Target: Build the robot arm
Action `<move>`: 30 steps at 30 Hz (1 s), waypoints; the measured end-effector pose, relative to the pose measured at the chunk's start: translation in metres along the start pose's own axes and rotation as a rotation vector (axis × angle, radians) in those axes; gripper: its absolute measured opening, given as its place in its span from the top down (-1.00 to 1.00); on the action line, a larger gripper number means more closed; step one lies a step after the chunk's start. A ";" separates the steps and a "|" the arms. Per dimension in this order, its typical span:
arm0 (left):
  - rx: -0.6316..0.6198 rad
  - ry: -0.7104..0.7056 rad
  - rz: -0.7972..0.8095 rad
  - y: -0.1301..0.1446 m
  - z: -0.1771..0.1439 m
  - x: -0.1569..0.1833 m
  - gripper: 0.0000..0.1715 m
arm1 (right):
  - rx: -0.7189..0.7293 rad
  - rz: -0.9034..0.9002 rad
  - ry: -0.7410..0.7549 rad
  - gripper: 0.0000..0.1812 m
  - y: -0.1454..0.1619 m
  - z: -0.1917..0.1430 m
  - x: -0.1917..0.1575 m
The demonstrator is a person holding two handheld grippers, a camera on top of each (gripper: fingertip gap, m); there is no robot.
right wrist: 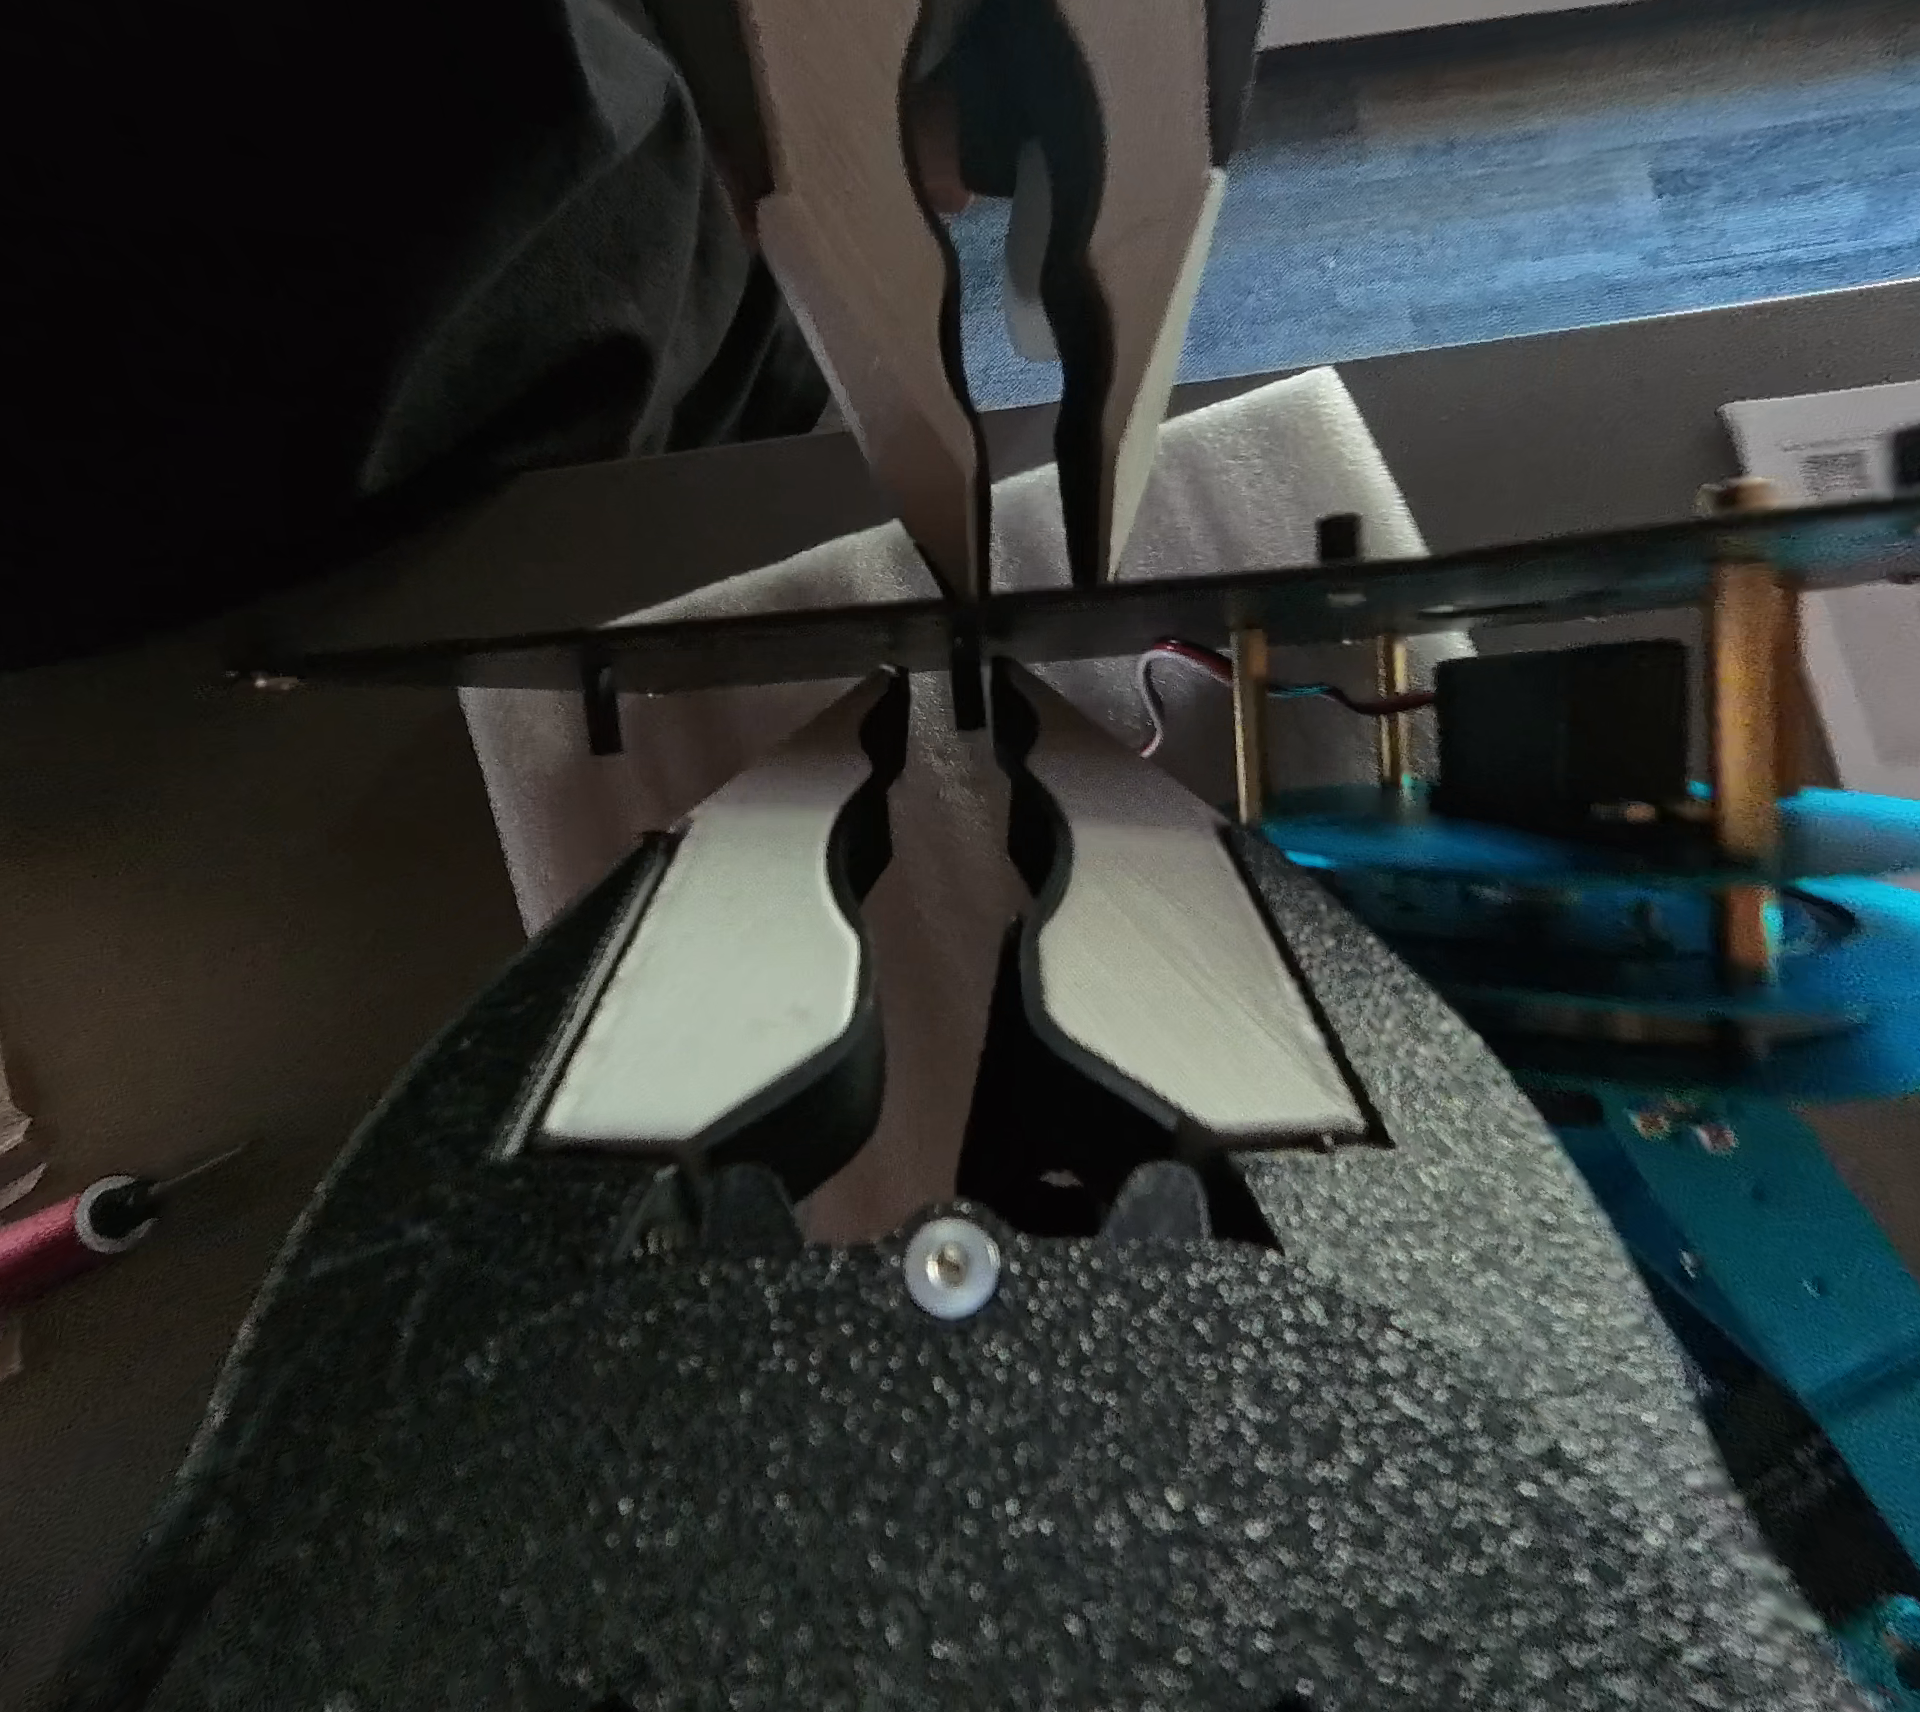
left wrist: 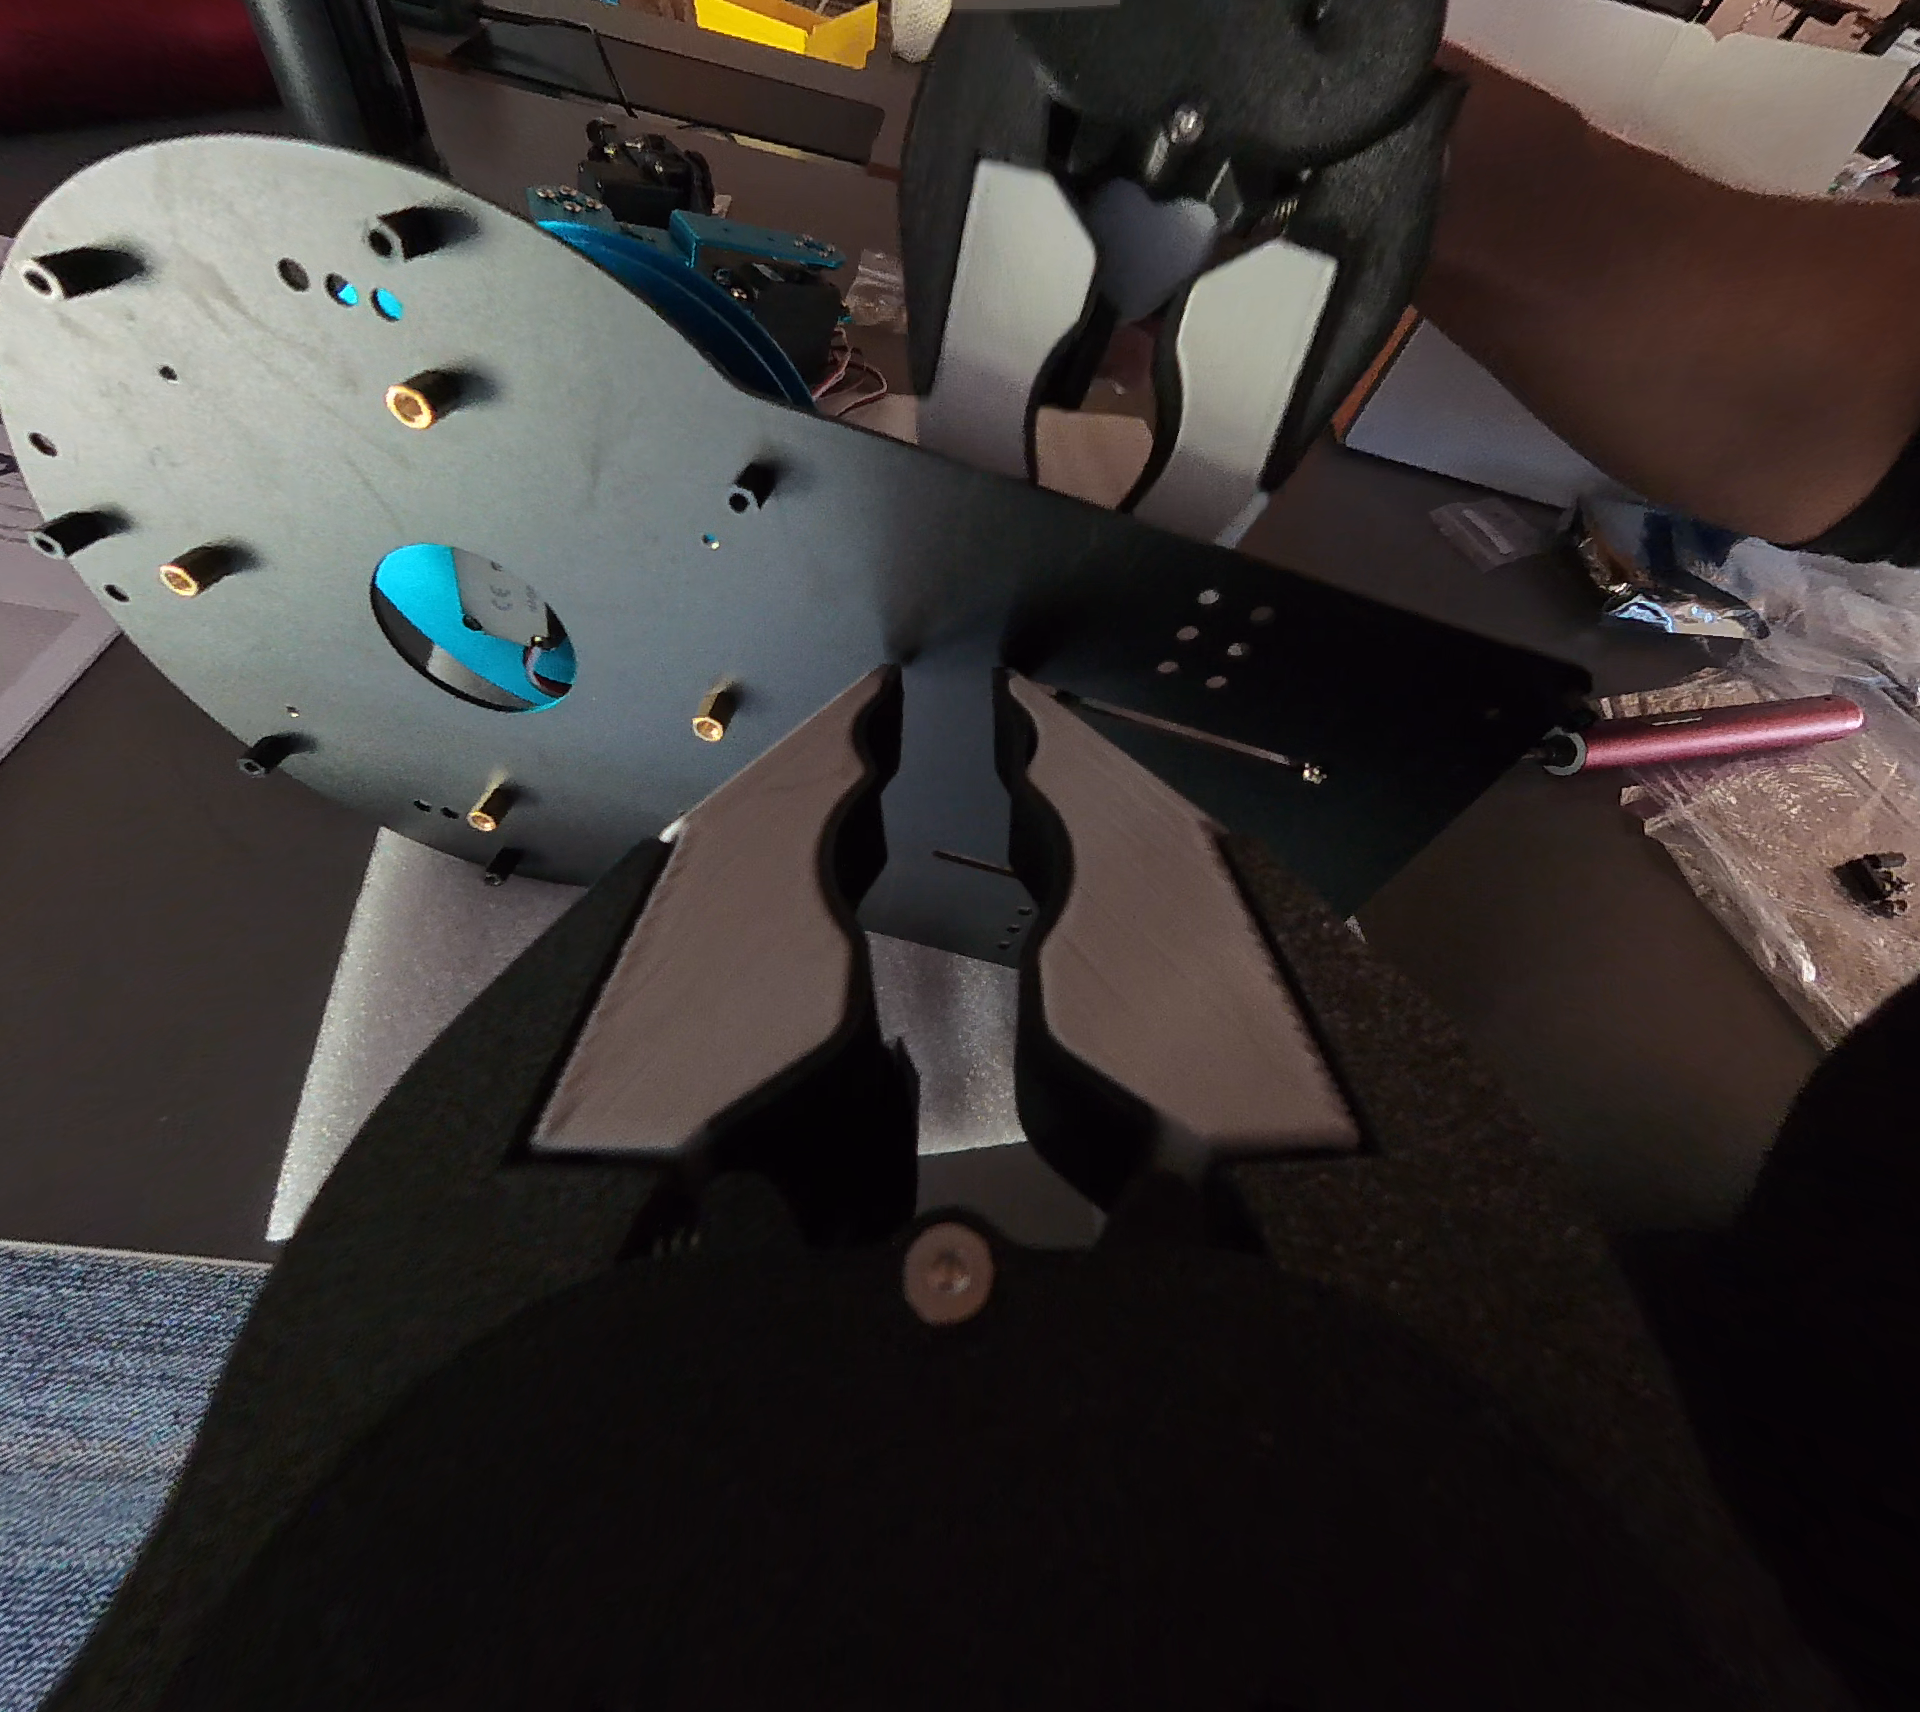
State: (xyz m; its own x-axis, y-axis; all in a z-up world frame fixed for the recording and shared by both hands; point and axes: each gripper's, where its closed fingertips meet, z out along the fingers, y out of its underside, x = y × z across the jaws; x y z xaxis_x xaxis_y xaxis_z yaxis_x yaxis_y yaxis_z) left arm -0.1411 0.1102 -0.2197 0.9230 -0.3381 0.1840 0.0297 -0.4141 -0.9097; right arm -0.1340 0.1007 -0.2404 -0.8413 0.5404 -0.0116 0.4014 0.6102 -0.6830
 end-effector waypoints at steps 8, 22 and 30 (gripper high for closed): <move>0.000 0.013 0.003 0.000 0.000 -0.001 0.81 | -0.014 0.015 -0.047 0.83 0.002 0.006 -0.005; -0.006 0.020 -0.003 0.000 0.001 -0.002 0.80 | 0.370 -0.318 0.479 0.64 0.005 -0.016 0.008; 0.001 0.011 -0.013 0.000 0.000 -0.002 0.81 | 0.234 -0.425 0.556 0.93 -0.004 -0.014 0.005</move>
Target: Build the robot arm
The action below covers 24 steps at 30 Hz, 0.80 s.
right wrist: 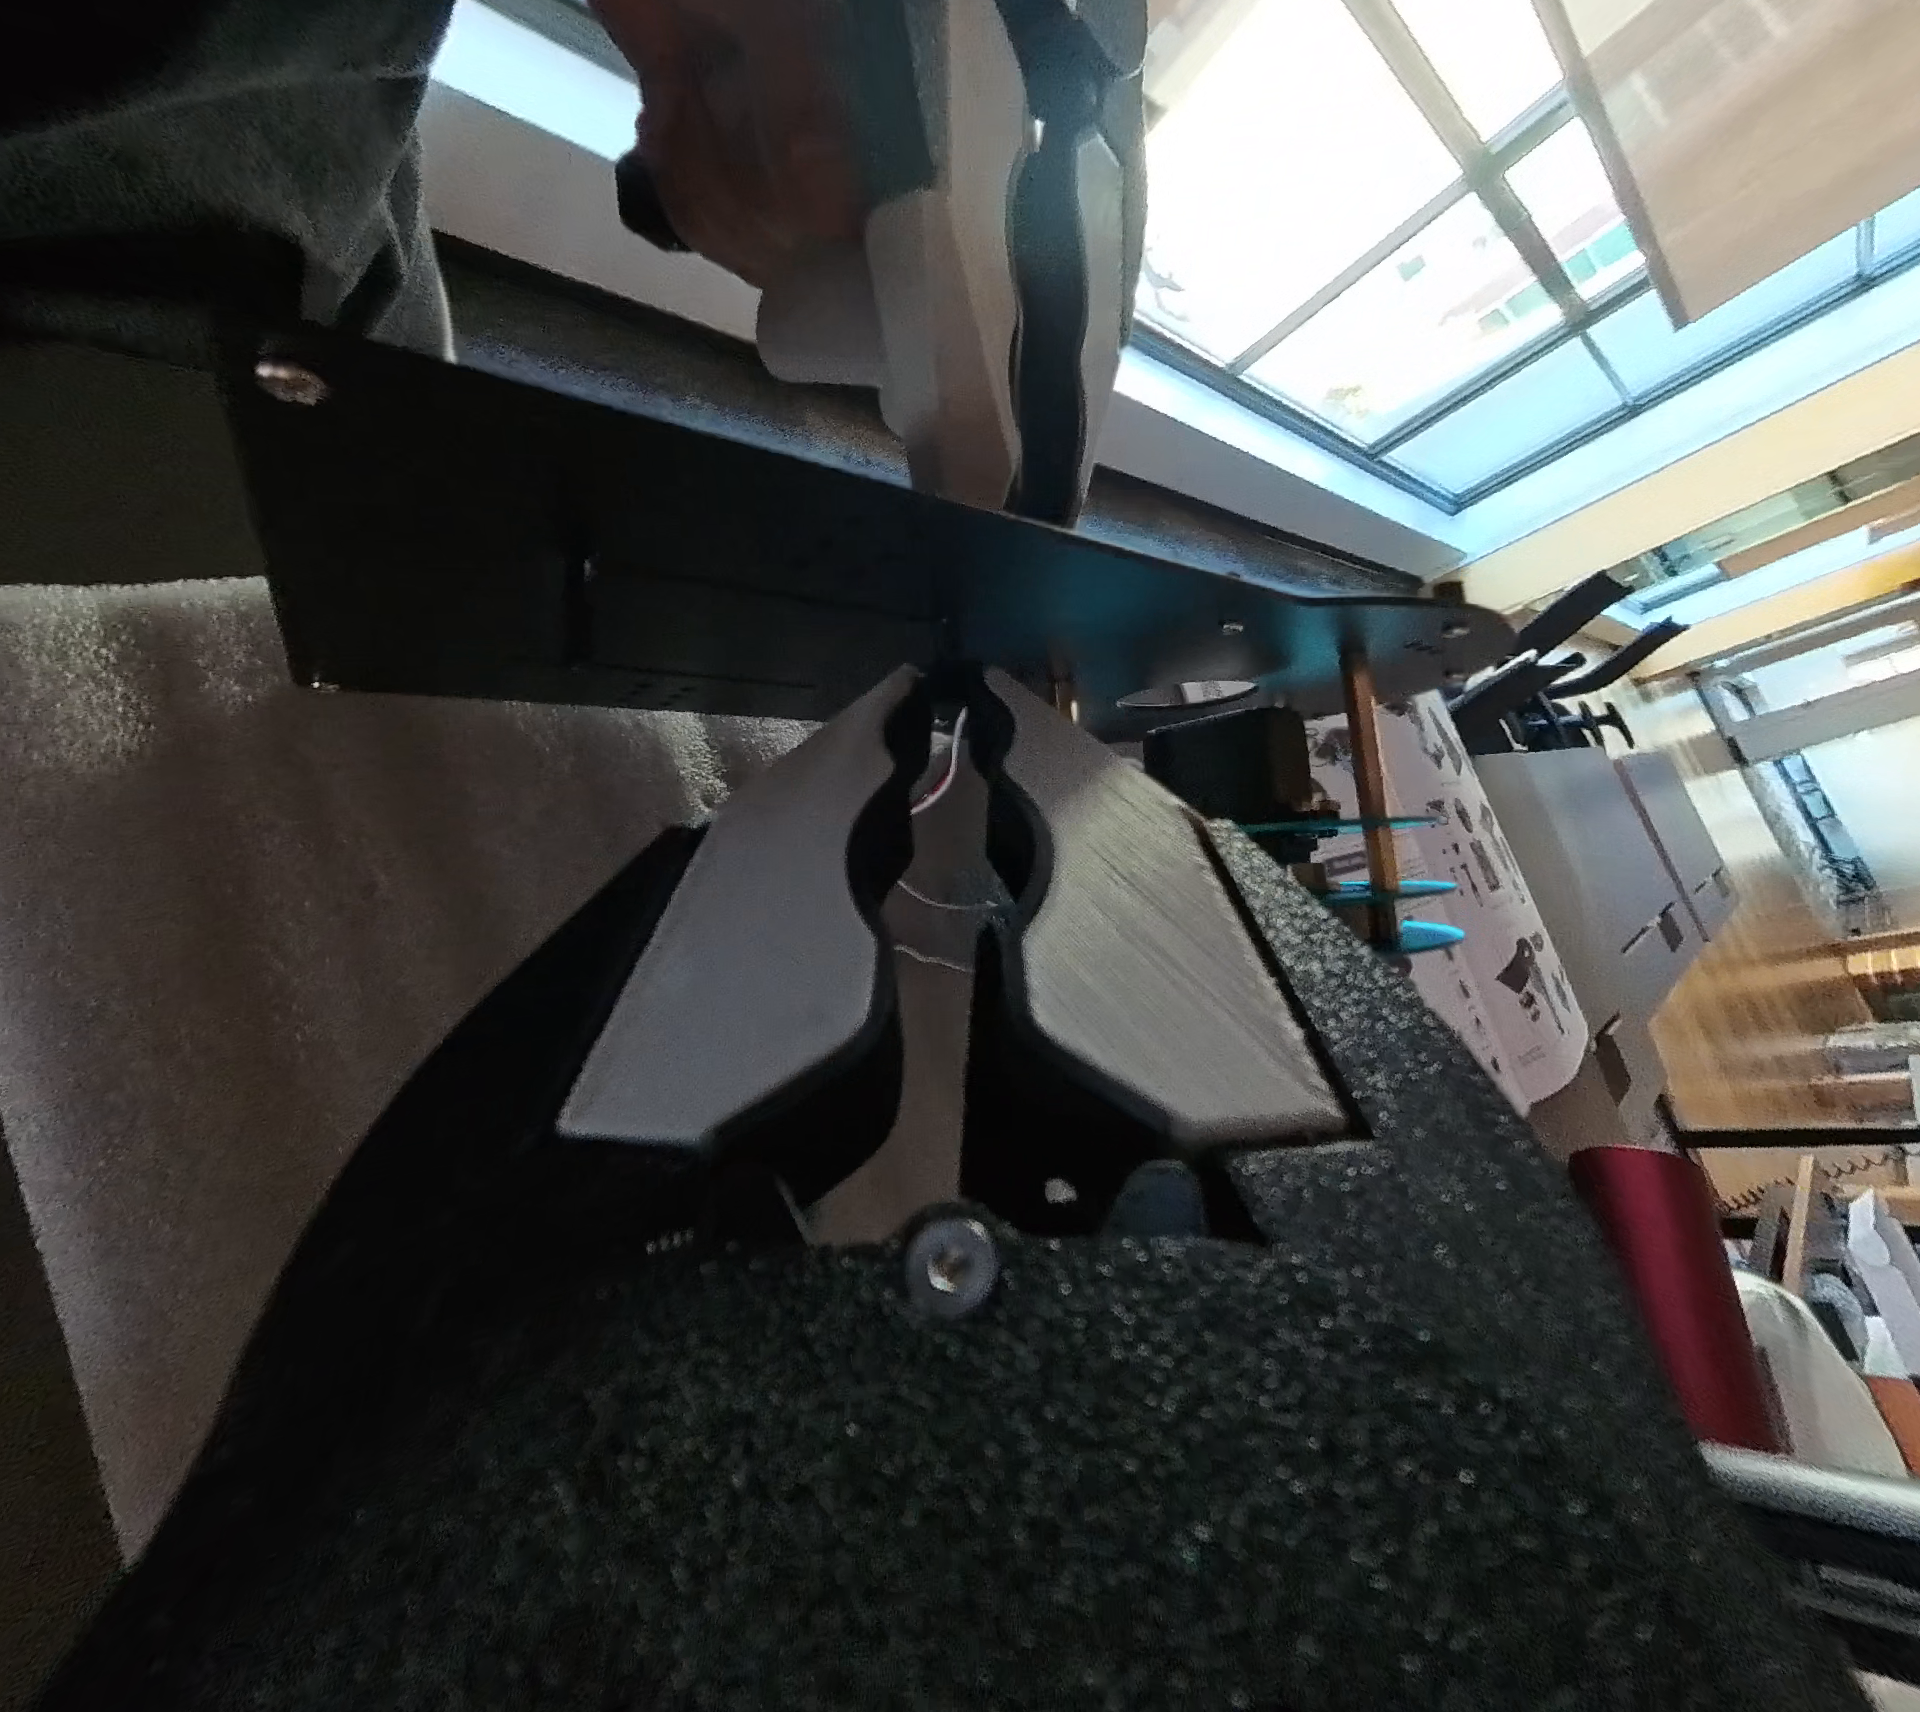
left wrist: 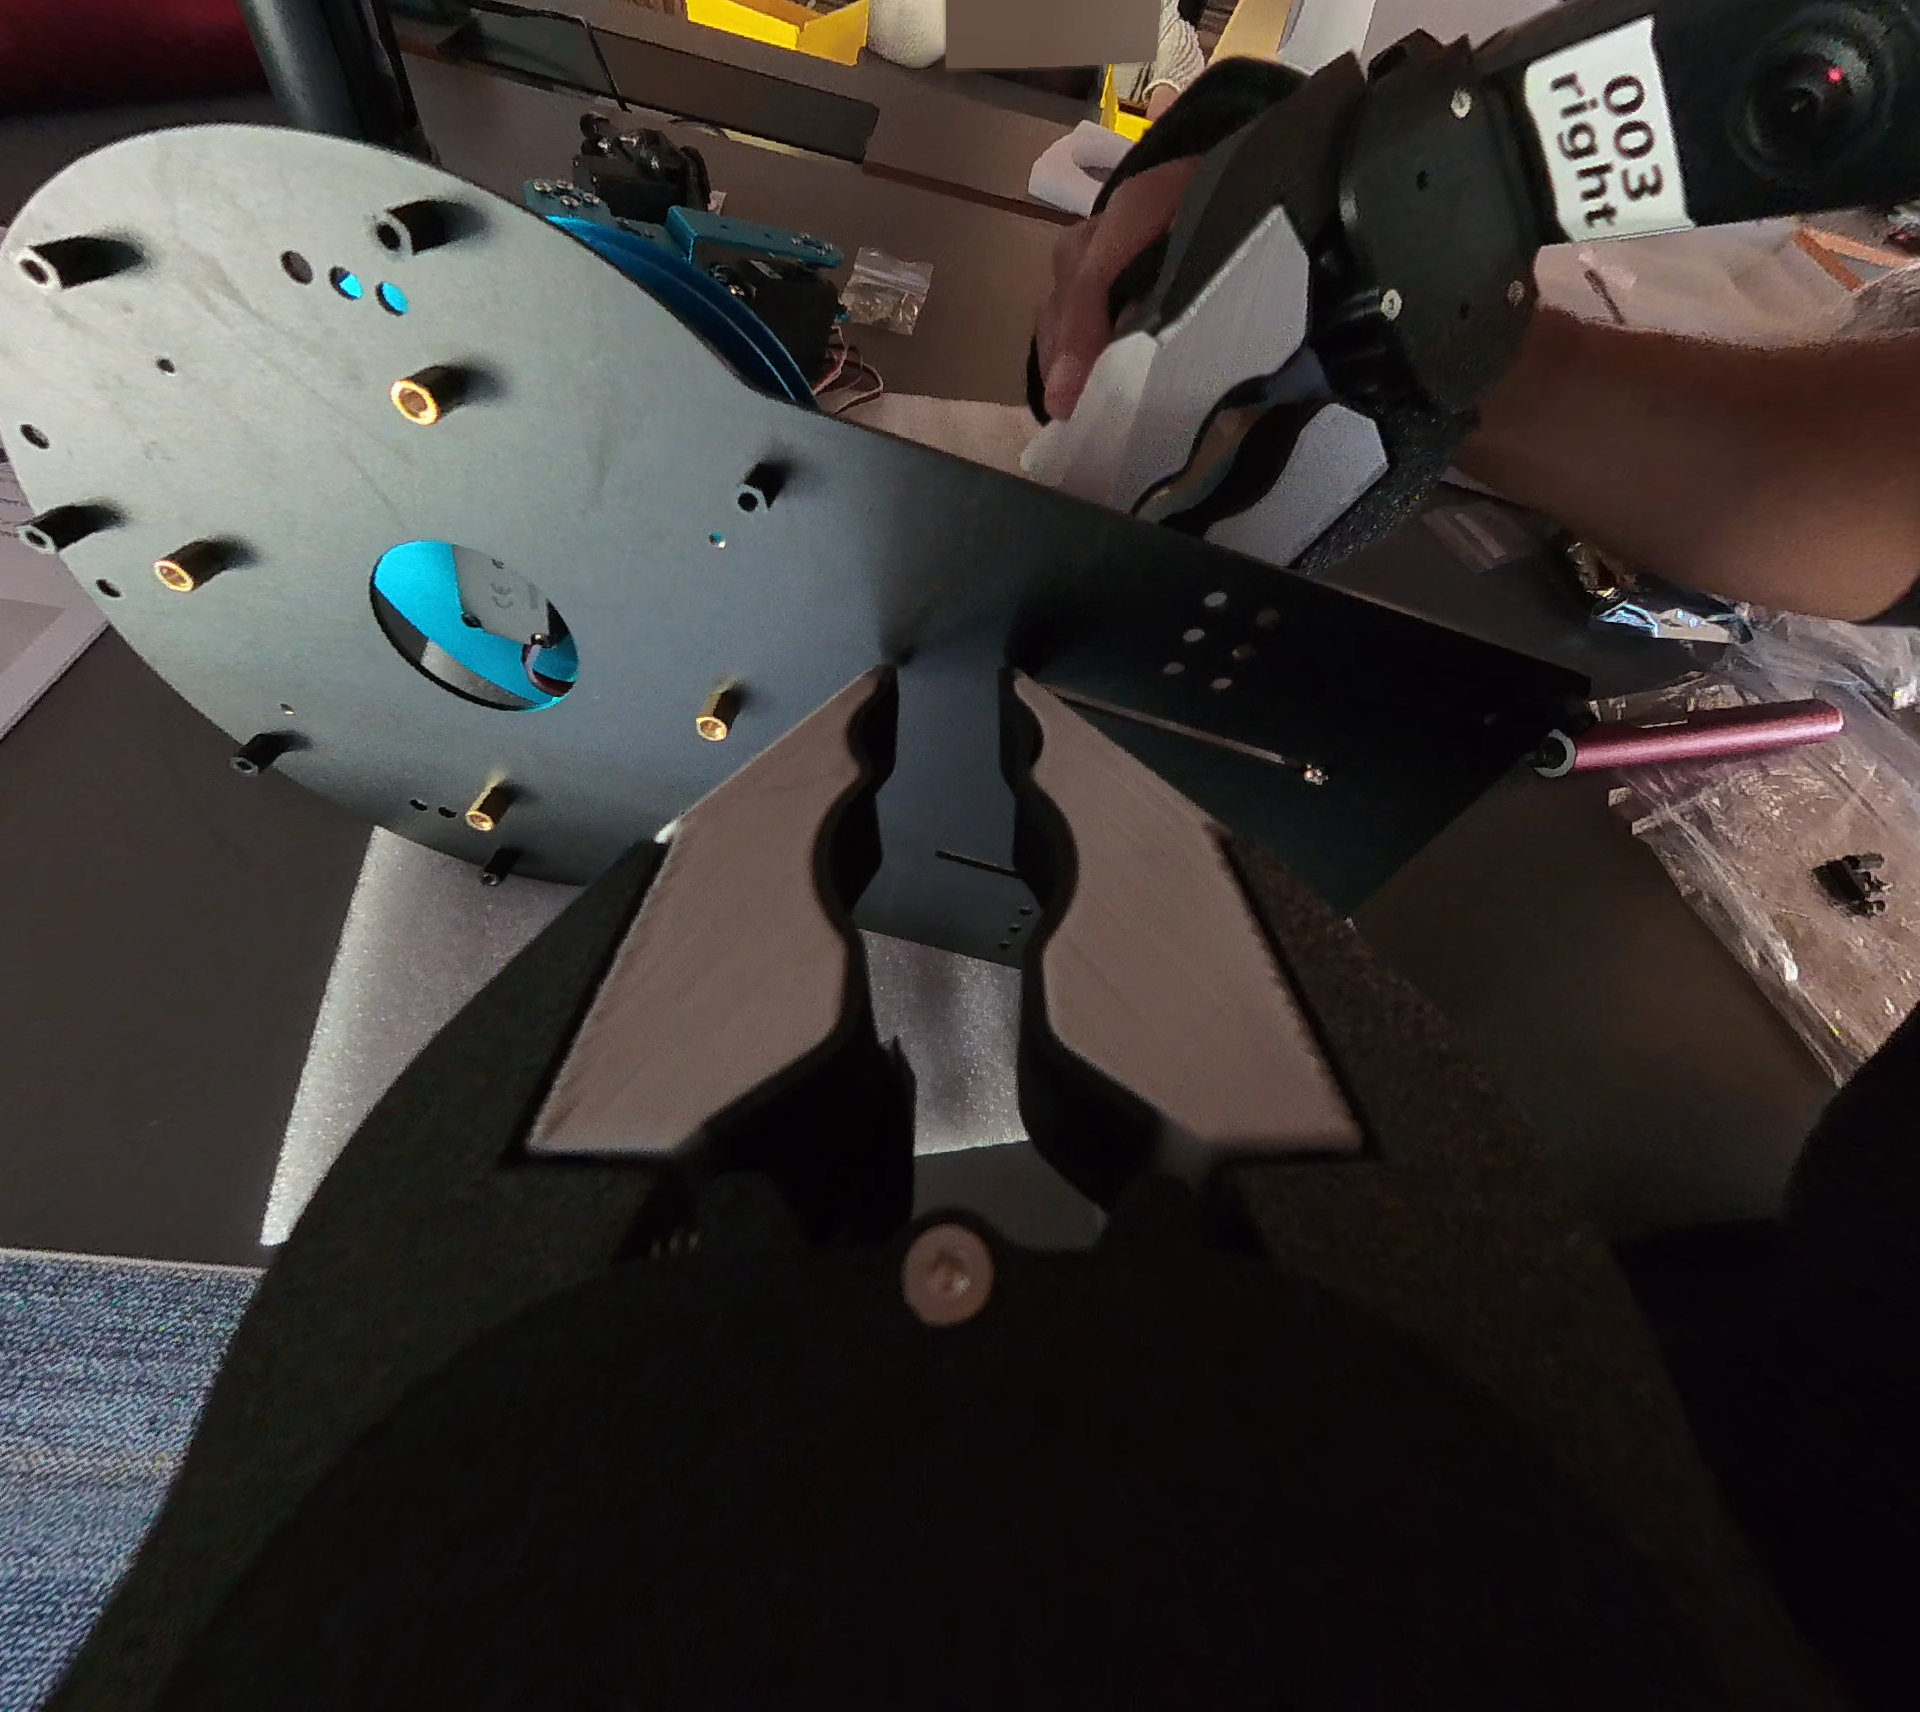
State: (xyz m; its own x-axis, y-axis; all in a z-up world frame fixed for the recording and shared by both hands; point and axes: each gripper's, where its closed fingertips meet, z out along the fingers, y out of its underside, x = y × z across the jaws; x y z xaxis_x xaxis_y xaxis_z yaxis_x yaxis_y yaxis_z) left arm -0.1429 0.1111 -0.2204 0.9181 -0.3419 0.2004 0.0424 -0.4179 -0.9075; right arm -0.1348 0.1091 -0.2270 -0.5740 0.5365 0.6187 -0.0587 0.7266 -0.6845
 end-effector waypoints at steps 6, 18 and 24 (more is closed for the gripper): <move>-0.001 -0.005 0.004 0.000 0.000 0.000 0.81 | -0.030 0.428 -0.371 0.94 -0.002 -0.003 -0.004; 0.005 0.004 -0.006 0.000 0.001 0.000 0.82 | 0.042 0.750 -0.501 0.77 0.006 -0.010 -0.003; 0.009 0.008 -0.003 0.000 0.001 0.000 0.82 | 0.040 0.126 -0.065 0.81 0.006 -0.006 0.007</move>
